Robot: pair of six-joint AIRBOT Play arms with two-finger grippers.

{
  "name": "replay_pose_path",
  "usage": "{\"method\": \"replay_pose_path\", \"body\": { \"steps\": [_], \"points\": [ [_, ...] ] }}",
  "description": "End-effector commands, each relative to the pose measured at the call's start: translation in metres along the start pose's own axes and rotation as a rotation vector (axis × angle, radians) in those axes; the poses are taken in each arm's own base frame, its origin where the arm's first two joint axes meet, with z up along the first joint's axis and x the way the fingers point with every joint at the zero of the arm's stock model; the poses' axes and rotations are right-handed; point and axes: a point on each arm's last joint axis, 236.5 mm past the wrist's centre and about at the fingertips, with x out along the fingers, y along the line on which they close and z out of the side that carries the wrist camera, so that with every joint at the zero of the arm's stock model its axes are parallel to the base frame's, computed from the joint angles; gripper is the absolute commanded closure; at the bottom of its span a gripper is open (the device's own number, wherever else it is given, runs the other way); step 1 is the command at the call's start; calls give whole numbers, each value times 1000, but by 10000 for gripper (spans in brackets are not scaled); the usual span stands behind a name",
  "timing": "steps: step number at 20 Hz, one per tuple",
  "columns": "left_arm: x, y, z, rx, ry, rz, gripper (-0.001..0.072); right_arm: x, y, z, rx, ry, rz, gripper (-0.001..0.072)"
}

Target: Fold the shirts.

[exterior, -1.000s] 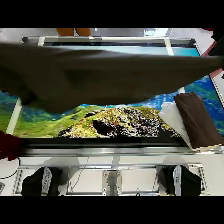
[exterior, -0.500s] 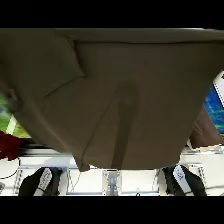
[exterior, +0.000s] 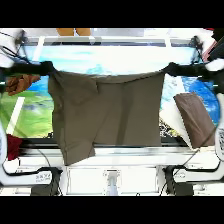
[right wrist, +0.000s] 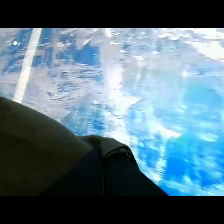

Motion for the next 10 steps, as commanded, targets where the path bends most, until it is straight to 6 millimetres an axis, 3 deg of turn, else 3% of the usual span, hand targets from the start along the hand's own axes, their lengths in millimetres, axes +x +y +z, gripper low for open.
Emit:
{"method": "replay_pose_path", "body": {
  "steps": [1, 3, 6, 10],
  "points": [
    [85, 40, -30, -49, 62, 85, 695, 68, -25, -12, 7, -17, -73, 686],
    [89, 43, -31, -48, 65, 90, 695, 68, -29, -10, 3, -25, -83, 686],
    [69, 43, -23, 10, 59, 120, 695, 47, -33, -6, -21, -16, -99, 686],
    [33, 50, -23, 101, 97, 197, 695, 20, -47, -39, -71, 150, -137, 686]
  ]
}}
